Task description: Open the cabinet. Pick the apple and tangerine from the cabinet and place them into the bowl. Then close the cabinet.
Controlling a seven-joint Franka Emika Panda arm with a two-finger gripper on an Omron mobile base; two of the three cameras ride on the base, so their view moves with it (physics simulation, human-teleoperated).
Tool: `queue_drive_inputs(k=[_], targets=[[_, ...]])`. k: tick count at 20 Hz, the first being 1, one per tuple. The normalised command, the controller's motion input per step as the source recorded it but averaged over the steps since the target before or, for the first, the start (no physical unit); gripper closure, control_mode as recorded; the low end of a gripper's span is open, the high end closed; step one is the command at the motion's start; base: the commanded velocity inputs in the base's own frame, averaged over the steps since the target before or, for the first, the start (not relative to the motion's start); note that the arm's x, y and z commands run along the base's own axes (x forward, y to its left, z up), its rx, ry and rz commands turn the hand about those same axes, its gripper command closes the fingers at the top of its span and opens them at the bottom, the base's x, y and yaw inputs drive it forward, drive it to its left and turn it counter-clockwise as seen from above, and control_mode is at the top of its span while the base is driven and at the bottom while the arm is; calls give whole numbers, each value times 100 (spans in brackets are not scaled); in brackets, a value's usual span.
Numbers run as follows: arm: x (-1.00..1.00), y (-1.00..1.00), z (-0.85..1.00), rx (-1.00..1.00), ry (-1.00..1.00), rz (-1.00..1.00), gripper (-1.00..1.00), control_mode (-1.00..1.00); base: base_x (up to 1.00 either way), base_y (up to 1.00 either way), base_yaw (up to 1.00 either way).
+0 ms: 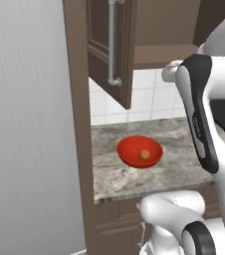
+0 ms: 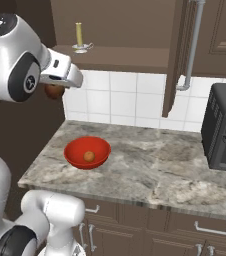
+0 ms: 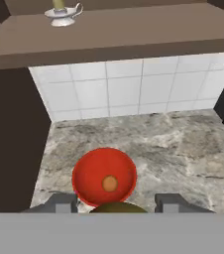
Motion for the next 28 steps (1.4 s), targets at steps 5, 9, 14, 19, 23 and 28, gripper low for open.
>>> queue_drive_inputs(k=[5, 9, 14, 19, 23, 28], targets=[[-19, 28, -100, -1, 26, 13, 100, -100, 0, 0, 0], [15, 8, -64, 1, 34, 11, 100, -100, 0, 0, 0], [60, 5, -32, 0, 21, 3, 100, -100, 0, 0, 0], [74, 14, -51, 0, 22, 0, 100, -100, 0, 0, 0], [69, 17, -51, -2, 25, 1, 100, -100, 0, 0, 0], [52, 12, -65, -8, 10, 2, 100, -100, 0, 0, 0]])
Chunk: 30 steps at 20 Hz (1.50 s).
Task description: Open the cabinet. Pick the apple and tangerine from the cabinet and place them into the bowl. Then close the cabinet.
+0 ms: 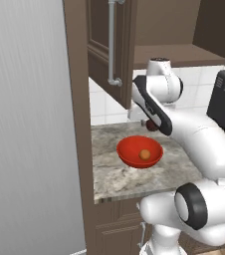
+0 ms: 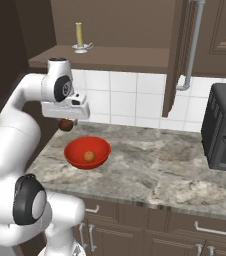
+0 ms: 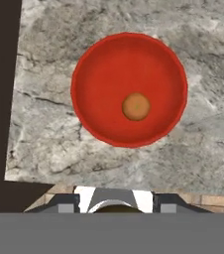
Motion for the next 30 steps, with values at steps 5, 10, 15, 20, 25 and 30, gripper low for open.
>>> queue_drive_inputs(k=[5, 10, 15, 20, 25, 30], targets=[[32, 5, -73, -5, 0, 2, 100, -100, 0, 0, 0], [9, 0, -60, 1, -16, 0, 100, -100, 0, 0, 0], [15, 0, -53, 4, -18, 0, 100, -100, 0, 0, 0], [34, 0, -45, 0, -16, 0, 100, -100, 0, 0, 0], [45, 0, -30, 0, -16, 0, 100, -100, 0, 0, 0], [40, 0, -7, 0, -2, 0, 100, -100, 0, 0, 0]])
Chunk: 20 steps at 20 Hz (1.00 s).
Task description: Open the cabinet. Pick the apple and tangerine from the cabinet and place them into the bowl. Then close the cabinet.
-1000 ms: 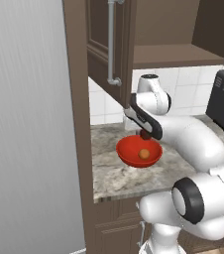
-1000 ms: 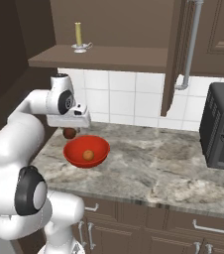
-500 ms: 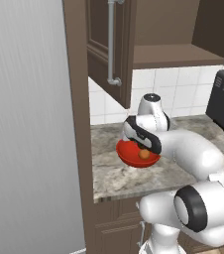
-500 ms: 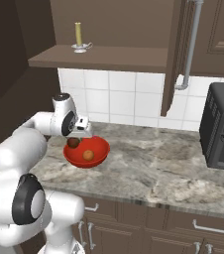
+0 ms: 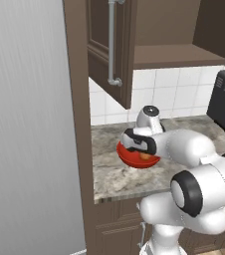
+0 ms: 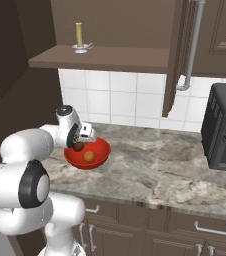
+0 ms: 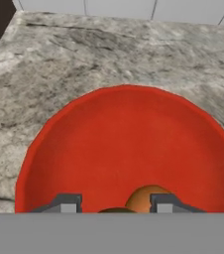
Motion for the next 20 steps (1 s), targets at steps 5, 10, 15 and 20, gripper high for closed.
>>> queue_drive_inputs(k=[5, 10, 15, 20], targets=[[15, 0, -8, 0, -1, 0, -100, -100, 0, 0, 0], [3, 0, -1, 0, 0, 0, -100, -100, 0, 0, 0], [0, 0, 4, 0, -3, 0, -100, -100, 0, 0, 0], [-12, 0, 53, 0, -13, 0, -100, -100, 0, 0, 0]])
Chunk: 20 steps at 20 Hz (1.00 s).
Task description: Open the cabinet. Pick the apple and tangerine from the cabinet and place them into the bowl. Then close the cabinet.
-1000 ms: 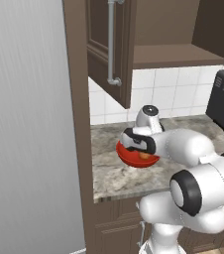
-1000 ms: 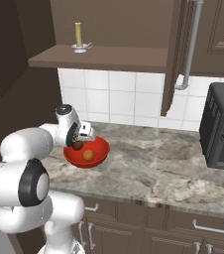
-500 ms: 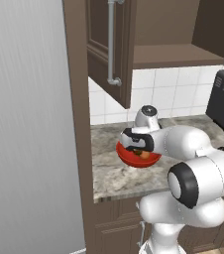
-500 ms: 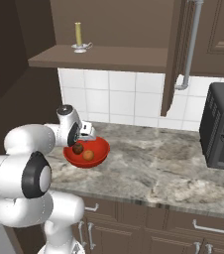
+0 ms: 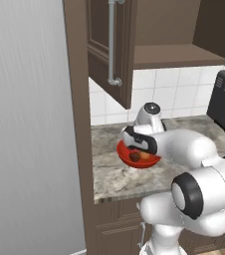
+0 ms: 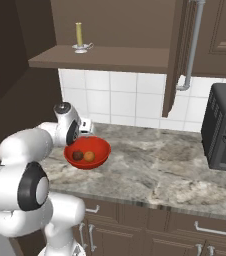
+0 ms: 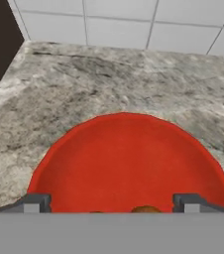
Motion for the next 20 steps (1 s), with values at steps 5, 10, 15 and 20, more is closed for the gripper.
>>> queue_drive_inputs(k=[5, 10, 15, 20], targets=[[-72, 0, 100, 0, -28, 1, -100, -100, 0, 0, 0], [-95, 0, 100, 0, -34, 4, -100, -100, 0, 0, 0], [-86, 0, 100, 5, -29, 4, -100, -100, 0, 0, 0], [-88, 0, 100, 7, -26, 5, -100, -100, 0, 0, 0]])
